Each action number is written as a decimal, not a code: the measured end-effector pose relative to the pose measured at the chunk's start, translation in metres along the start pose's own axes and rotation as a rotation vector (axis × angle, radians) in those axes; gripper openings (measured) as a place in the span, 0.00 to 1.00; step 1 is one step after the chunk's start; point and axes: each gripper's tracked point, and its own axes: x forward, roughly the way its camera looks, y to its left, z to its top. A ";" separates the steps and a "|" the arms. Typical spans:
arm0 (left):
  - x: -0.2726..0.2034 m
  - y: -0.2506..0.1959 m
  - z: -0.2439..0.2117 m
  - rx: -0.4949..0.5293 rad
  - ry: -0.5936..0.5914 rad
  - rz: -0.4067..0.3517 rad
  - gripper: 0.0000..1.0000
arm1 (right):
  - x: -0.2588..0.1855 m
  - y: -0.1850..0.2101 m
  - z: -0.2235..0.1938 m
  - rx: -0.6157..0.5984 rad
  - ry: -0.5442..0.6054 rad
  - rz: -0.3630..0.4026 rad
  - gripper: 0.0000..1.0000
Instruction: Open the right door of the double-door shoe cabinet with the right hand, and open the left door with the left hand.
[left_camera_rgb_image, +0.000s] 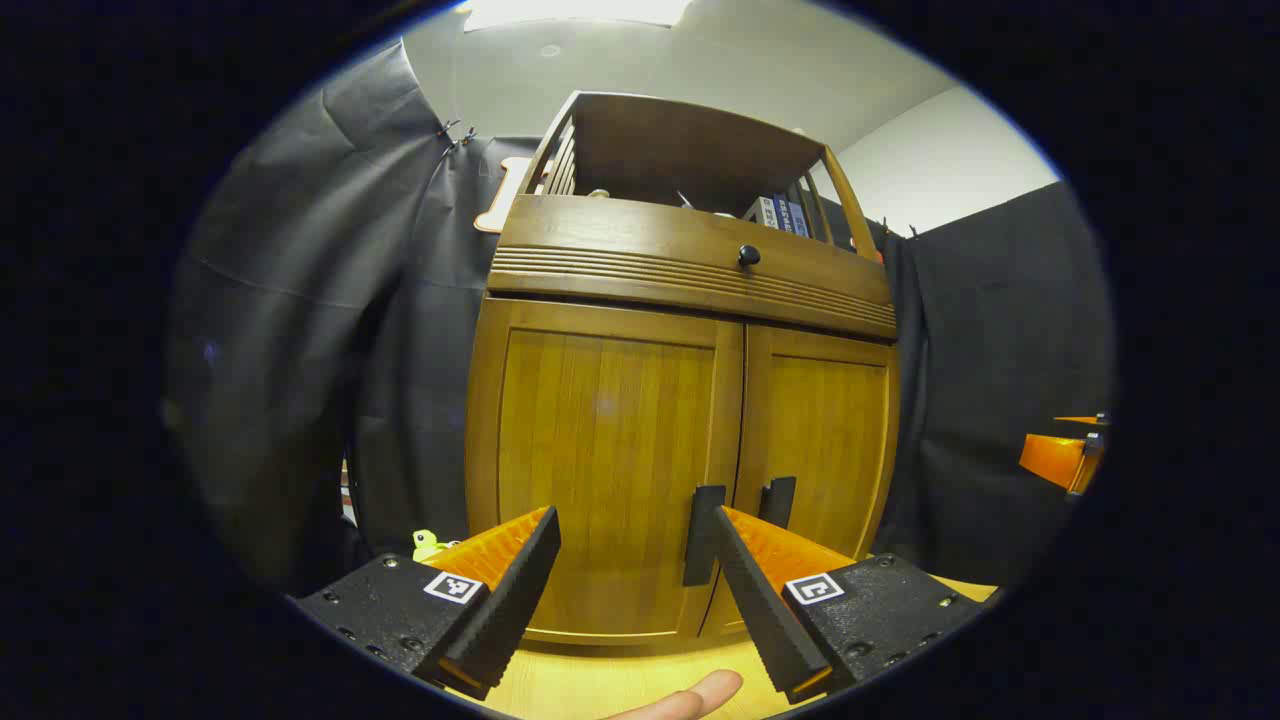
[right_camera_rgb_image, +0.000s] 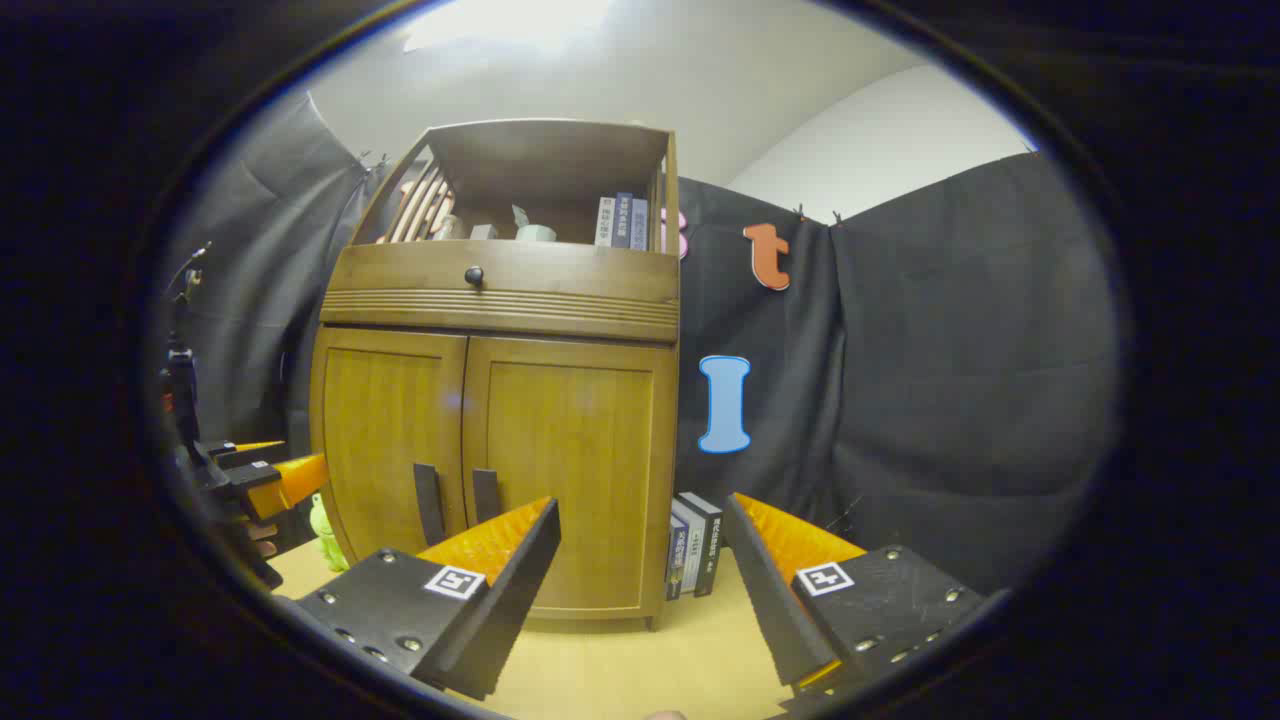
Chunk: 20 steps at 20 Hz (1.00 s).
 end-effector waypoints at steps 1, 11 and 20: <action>0.000 0.001 0.000 0.005 0.003 0.003 0.90 | 0.000 0.001 -0.002 0.000 0.004 0.004 0.97; 0.015 0.013 -0.004 0.011 0.014 0.002 0.95 | 0.032 0.017 -0.037 -0.019 0.058 0.052 0.98; 0.022 0.027 -0.001 0.003 0.011 0.022 0.89 | 0.086 0.055 -0.074 -0.009 0.137 0.116 0.98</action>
